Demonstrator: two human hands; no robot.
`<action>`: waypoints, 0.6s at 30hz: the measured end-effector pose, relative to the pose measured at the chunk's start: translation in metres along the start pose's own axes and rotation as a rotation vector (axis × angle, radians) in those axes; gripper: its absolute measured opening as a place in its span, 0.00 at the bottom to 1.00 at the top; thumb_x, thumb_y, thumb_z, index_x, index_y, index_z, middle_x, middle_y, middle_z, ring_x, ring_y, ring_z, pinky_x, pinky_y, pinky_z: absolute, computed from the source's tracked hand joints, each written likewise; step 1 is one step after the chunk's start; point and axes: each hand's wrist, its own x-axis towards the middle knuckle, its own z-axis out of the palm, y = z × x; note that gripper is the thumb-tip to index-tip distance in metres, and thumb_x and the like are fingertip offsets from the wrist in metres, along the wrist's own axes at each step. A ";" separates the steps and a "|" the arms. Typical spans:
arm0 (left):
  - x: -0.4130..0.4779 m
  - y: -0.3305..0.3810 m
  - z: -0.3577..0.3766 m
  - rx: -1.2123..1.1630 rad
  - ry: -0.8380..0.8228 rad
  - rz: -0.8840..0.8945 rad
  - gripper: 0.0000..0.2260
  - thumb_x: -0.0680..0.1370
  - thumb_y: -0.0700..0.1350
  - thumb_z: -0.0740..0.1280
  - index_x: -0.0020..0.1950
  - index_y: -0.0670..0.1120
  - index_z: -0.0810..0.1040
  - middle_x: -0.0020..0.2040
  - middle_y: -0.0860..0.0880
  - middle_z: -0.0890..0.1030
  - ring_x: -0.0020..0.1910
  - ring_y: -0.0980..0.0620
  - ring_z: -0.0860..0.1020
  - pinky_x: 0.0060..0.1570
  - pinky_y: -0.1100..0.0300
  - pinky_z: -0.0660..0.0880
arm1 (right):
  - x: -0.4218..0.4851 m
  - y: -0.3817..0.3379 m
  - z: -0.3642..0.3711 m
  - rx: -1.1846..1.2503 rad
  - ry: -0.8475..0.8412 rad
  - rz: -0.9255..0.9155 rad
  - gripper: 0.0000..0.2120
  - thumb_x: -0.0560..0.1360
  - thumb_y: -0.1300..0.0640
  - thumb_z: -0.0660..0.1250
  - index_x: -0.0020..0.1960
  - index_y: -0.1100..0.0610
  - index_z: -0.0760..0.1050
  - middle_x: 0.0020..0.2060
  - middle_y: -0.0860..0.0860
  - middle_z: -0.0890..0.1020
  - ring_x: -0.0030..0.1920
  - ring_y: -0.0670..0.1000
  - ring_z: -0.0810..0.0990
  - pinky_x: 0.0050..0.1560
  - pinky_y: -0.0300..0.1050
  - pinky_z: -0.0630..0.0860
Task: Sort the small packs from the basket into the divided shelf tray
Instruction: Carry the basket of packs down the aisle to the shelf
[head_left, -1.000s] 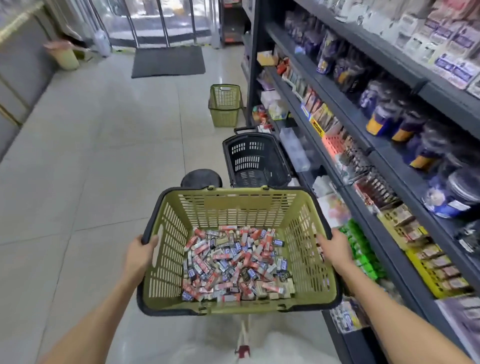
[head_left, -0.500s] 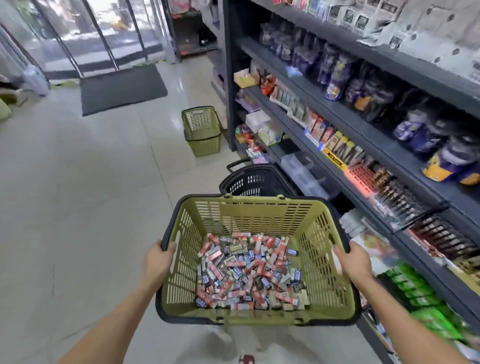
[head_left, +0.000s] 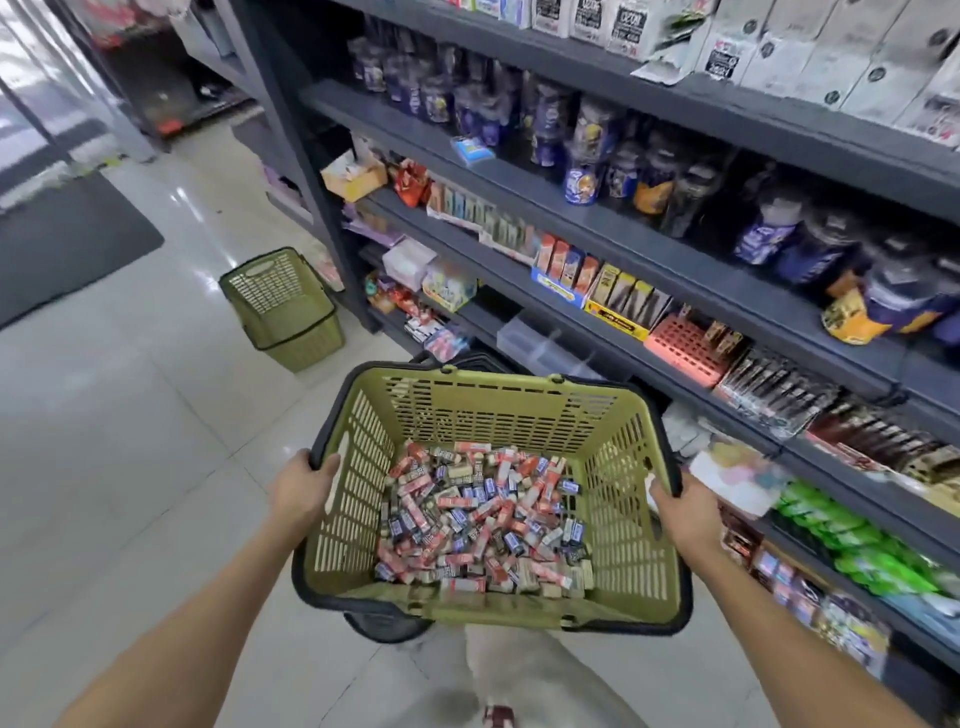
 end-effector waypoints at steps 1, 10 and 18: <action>0.012 0.006 0.000 -0.001 -0.006 -0.002 0.13 0.79 0.50 0.63 0.49 0.40 0.73 0.42 0.40 0.79 0.41 0.40 0.78 0.45 0.47 0.75 | 0.006 -0.005 0.004 0.019 0.000 0.035 0.11 0.75 0.56 0.66 0.44 0.64 0.73 0.34 0.61 0.79 0.39 0.62 0.79 0.40 0.52 0.75; 0.109 0.068 0.004 0.042 -0.090 0.065 0.13 0.79 0.51 0.63 0.46 0.41 0.71 0.36 0.44 0.75 0.31 0.47 0.74 0.33 0.53 0.70 | 0.045 -0.042 0.027 -0.015 0.061 0.171 0.12 0.76 0.56 0.65 0.50 0.67 0.75 0.42 0.65 0.81 0.43 0.64 0.80 0.36 0.49 0.69; 0.204 0.119 0.021 0.164 -0.261 0.198 0.16 0.80 0.50 0.62 0.54 0.37 0.74 0.46 0.39 0.78 0.49 0.37 0.77 0.49 0.47 0.73 | 0.047 -0.076 0.056 0.000 0.145 0.352 0.14 0.78 0.54 0.62 0.51 0.67 0.74 0.41 0.64 0.81 0.41 0.63 0.80 0.35 0.47 0.70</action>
